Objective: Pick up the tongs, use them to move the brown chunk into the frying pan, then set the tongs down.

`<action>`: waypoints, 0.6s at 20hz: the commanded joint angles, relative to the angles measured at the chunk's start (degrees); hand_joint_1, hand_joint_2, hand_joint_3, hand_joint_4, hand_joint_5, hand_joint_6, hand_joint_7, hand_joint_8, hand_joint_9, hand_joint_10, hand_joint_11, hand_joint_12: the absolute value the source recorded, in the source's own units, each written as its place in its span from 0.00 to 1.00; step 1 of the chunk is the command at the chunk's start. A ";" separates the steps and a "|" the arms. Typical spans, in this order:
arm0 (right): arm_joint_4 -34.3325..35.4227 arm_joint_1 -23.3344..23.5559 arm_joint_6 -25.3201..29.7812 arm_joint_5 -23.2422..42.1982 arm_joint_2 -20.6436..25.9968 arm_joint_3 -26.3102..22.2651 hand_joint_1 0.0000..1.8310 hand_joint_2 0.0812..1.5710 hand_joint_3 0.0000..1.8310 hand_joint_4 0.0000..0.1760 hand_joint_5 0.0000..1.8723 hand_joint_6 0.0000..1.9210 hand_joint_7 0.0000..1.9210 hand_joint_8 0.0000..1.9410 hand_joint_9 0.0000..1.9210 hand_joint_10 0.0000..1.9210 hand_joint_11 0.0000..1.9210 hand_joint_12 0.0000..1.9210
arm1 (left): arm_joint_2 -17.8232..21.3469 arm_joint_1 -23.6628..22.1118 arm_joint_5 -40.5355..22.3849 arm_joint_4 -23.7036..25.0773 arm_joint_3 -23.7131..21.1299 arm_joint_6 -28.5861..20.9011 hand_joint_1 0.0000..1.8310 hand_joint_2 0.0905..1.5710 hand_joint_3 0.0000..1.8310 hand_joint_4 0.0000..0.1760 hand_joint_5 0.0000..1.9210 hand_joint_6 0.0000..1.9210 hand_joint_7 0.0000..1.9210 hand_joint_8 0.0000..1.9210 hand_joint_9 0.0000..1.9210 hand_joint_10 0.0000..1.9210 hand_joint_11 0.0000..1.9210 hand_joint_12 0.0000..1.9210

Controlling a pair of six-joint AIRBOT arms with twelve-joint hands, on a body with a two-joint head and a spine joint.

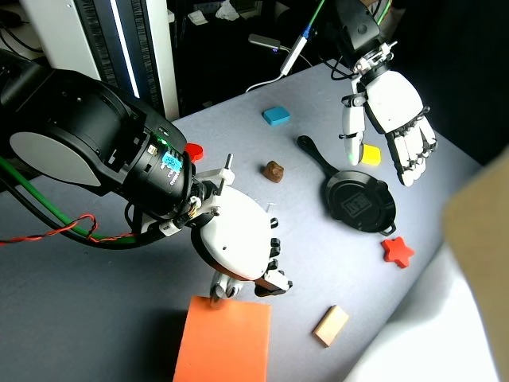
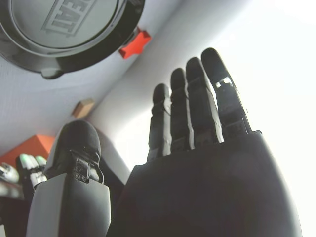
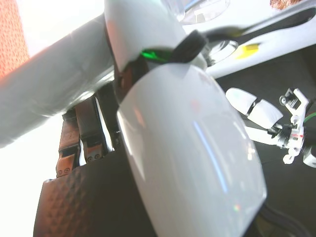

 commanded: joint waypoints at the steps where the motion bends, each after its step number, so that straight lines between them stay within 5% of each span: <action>1: 0.06 1.05 0.10 4.89 0.56 -0.34 0.57 0.77 0.00 0.00 0.35 0.07 0.38 0.01 0.21 0.30 0.00 0.79 | 0.40 -0.26 -3.89 3.36 0.04 -0.01 0.11 0.80 0.00 0.23 0.11 0.00 0.13 0.00 0.14 0.00 0.00 0.52; 12: 0.07 1.93 0.31 4.96 1.14 -0.56 0.56 0.77 0.00 0.00 0.35 0.06 0.37 0.00 0.22 0.30 0.00 0.79 | 0.43 0.43 -4.04 3.36 -0.37 -1.03 0.09 0.80 0.00 0.23 0.10 0.00 0.13 0.00 0.14 0.00 0.00 0.52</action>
